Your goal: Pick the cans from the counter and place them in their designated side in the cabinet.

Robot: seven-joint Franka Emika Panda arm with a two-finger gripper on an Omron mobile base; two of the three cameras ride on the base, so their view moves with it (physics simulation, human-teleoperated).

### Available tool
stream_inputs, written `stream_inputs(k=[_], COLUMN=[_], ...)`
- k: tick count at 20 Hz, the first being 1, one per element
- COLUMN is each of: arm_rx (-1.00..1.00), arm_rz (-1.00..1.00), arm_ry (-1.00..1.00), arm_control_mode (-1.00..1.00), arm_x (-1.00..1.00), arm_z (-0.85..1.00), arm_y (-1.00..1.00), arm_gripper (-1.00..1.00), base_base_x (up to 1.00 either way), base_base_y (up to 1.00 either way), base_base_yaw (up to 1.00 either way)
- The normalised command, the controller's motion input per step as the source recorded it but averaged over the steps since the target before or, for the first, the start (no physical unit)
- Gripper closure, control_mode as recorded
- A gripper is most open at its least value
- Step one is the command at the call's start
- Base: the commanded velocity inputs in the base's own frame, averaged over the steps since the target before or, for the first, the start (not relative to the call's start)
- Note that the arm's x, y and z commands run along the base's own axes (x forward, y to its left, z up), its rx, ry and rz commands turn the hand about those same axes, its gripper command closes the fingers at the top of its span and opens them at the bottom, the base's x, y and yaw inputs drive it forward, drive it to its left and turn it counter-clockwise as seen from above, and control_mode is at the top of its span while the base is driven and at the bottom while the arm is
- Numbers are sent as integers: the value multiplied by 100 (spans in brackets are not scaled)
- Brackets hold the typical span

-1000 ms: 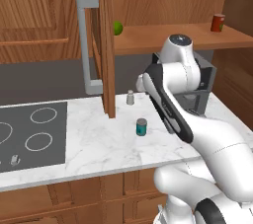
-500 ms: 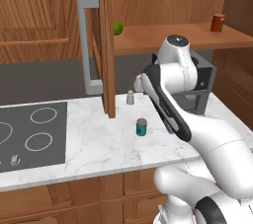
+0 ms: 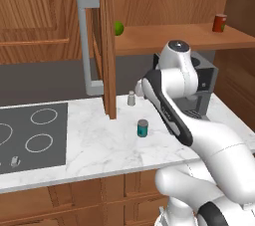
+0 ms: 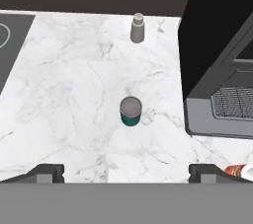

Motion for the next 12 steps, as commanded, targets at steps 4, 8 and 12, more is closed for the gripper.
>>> stream_inputs(k=[4, 8, 12], arm_rx=[0, 0, 0], arm_rz=[2, 2, 3], arm_ry=[-3, -4, -1], arm_control_mode=[-100, -100, -100], arm_x=[0, 0, 0], arm_z=[-11, -10, -12], arm_y=[0, 0, 0], arm_gripper=[-100, -100, -100], base_base_x=[0, 0, 0], base_base_y=[0, 0, 0], base_base_yaw=[0, 0, 0])
